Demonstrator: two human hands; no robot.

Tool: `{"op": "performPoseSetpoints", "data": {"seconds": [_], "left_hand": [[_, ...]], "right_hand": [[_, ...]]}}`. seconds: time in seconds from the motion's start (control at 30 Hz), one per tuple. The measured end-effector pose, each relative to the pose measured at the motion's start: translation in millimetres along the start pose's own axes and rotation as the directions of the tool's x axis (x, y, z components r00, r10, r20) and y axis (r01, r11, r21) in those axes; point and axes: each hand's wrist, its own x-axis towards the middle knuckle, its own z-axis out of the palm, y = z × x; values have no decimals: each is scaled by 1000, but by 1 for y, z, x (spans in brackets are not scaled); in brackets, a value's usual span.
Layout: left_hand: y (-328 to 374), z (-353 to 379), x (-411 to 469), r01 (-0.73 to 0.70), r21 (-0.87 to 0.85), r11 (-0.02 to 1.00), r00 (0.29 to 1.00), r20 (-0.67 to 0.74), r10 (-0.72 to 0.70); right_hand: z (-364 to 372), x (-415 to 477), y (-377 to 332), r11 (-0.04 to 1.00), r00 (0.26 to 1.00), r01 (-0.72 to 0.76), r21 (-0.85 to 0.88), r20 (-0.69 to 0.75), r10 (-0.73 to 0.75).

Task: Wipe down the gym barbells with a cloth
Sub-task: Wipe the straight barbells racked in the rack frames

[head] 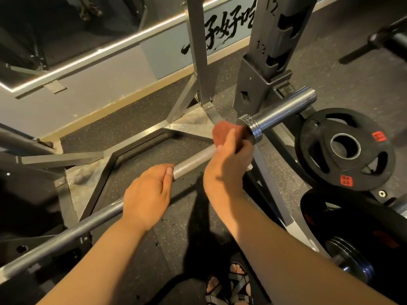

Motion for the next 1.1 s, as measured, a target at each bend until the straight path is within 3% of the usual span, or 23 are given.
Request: {"op": "performPoseSetpoints", "data": {"seconds": [0.03,0.07,0.1,0.17,0.2,0.27,0.33,0.4,0.47,0.53,0.57,0.73,0.77,0.8,0.87,0.9,0.93,1.03,1.1], "left_hand": [[-1,0,-1,-11,6,1000,1000,-5,11],[-2,1,-1,-16,12,1000,1000,-7,16],[-2,1,-1,-17,17,1000,1000,-9,17],[-1,0,-1,-7,26,1000,1000,-8,7],[0,-1,0,-1,34,999,1000,-5,2],[3,-1,0,7,58,998,1000,6,-7],[4,-1,1,14,81,997,1000,17,-16],[3,0,3,23,96,995,999,26,-25],[1,1,4,18,104,994,999,25,-20],[-3,1,6,2,103,995,1000,12,-3],[-5,1,8,-10,89,996,1000,8,9],[-13,-5,-1,-72,82,994,994,-70,78],[-17,-6,-6,-38,106,994,993,-110,50],[-23,-7,-12,10,124,992,989,-145,8],[-32,-7,-21,80,161,984,981,-190,-48],[-34,-7,-23,99,175,980,977,-204,-62],[-35,-7,-22,107,184,977,974,-216,-66],[-34,-5,-18,98,188,977,974,-218,-56],[-37,-5,-17,87,180,980,978,-203,-49]], "right_hand": [[1,-6,5,965,985,174,-196,46,-168],[-1,-8,13,819,913,409,-402,173,-371],[-7,-5,19,635,821,568,-524,306,-481],[-23,24,20,300,656,742,-600,557,-509],[-32,42,19,211,595,791,-574,643,-481],[-44,65,9,200,569,818,-540,705,-424],[-43,60,9,358,626,780,-513,638,-449],[-29,31,22,381,672,739,-556,571,-471],[-24,11,34,289,555,832,-474,692,-462],[-26,18,36,219,426,903,-369,835,-348],[-29,29,31,212,400,914,-346,856,-328],[-43,55,22,151,495,862,-484,743,-450],[-39,47,22,193,524,845,-499,700,-485],[-33,36,23,167,517,842,-512,681,-518],[-13,16,33,220,514,843,-491,615,-598],[-6,6,40,280,535,840,-464,626,-567],[-5,1,47,268,526,848,-458,667,-527],[-16,18,42,229,415,909,-347,805,-425],[-26,36,33,267,454,890,-371,783,-425]]}}
